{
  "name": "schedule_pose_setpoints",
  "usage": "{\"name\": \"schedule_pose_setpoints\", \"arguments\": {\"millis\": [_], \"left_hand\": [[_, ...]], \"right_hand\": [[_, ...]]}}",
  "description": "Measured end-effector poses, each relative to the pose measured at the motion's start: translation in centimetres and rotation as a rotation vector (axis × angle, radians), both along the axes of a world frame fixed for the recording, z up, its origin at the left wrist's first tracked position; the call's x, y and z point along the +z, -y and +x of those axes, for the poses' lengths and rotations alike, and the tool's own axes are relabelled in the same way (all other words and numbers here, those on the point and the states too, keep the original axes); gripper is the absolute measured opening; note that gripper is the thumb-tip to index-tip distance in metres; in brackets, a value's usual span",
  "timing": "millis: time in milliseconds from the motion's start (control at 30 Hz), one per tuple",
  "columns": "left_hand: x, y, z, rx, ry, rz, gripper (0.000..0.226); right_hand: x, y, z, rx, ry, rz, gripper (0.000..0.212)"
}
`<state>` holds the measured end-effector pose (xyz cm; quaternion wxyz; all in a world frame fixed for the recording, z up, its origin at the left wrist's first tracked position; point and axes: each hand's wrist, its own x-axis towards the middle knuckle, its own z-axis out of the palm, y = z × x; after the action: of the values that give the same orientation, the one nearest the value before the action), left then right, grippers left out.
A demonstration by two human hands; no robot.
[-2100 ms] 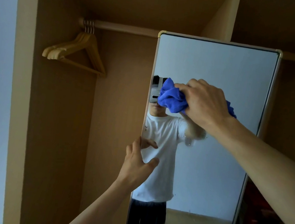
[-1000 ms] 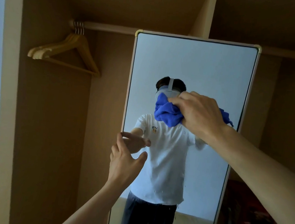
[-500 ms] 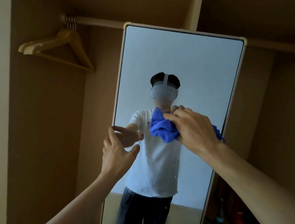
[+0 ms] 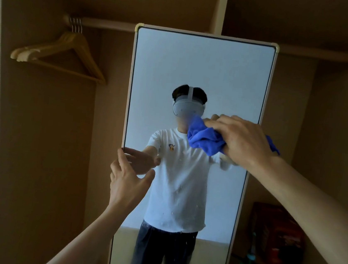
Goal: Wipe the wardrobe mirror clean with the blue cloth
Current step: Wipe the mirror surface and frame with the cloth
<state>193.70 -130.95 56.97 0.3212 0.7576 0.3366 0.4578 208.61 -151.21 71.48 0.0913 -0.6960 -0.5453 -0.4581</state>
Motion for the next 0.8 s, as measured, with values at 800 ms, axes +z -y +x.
{"name": "schedule_pose_setpoints", "arguments": {"millis": [800], "left_hand": [[-0.7, -0.5, -0.2, 0.021, -0.031, 0.036, 0.101]], "right_hand": [[1.6, 4.2, 1.4, -0.024, -0.059, 0.092, 0.006]]}}
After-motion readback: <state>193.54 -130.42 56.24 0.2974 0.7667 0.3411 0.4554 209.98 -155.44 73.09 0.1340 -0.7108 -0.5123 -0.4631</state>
